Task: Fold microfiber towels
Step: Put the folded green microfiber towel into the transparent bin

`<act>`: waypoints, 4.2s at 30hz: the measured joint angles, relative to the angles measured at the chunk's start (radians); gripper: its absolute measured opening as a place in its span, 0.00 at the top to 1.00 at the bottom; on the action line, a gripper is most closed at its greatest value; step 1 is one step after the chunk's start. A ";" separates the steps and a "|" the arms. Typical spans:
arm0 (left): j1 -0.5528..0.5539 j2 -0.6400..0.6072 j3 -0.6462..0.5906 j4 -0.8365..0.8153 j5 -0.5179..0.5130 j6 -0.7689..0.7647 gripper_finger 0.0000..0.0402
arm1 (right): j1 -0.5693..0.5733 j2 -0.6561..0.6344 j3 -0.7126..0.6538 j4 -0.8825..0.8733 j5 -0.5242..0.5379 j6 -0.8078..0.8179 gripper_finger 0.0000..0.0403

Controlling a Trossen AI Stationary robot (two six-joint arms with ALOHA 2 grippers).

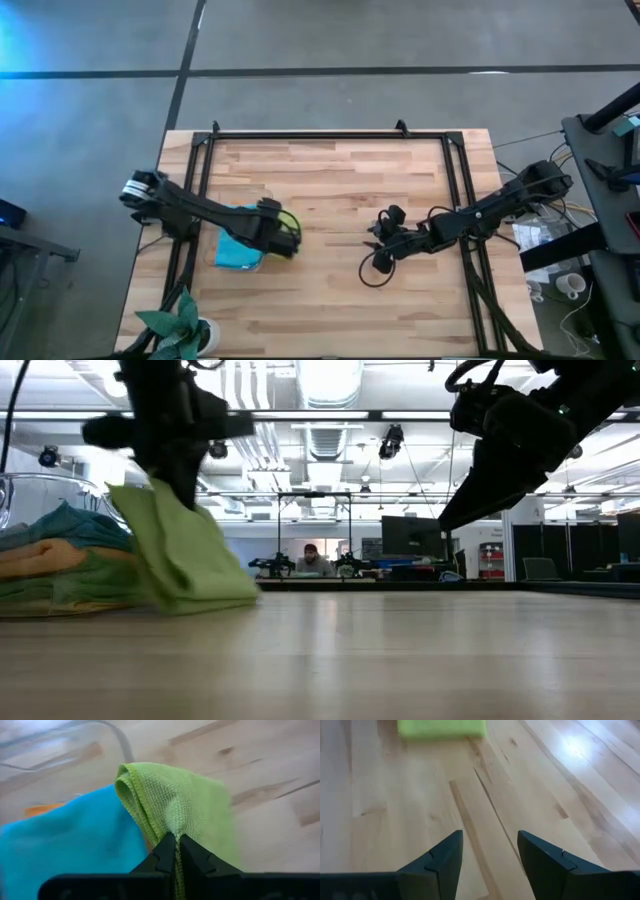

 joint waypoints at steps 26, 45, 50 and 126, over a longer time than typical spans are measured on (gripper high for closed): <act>-0.071 -0.091 -0.207 -0.288 0.253 -0.165 1.00 | 0.000 0.001 0.000 -0.007 0.028 0.037 0.54; -0.069 -0.096 -0.230 -0.282 0.276 -0.078 0.74 | 0.000 0.001 0.000 -0.006 0.026 0.053 0.54; -0.067 -0.123 -0.176 -0.434 0.298 -0.058 0.56 | 0.000 0.000 0.000 -0.006 0.024 0.053 0.54; -0.019 -0.405 -0.366 -0.108 0.260 -0.078 0.47 | 0.002 -0.002 -0.001 -0.031 -0.034 0.105 0.54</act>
